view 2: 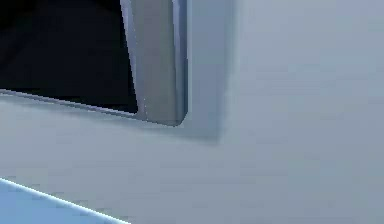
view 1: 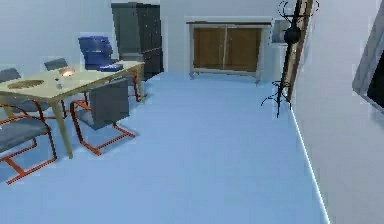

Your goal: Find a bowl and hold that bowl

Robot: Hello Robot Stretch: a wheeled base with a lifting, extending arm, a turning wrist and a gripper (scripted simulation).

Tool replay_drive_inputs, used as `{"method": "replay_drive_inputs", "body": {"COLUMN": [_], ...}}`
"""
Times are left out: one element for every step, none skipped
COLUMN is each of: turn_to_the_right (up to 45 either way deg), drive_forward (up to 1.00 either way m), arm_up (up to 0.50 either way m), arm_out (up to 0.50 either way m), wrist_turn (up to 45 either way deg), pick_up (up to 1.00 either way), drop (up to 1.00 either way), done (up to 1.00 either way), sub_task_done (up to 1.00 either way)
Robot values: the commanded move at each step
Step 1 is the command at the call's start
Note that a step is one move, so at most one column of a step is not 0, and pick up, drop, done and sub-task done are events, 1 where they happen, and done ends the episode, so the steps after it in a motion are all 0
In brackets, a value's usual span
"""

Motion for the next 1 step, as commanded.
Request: {"method": "replay_drive_inputs", "body": {"turn_to_the_right": [0.0], "drive_forward": [1.00], "arm_up": [0.00], "arm_out": [0.00], "wrist_turn": [0.0], "pick_up": [0.00], "drop": [0.00], "done": [0.00], "sub_task_done": [0.00]}}
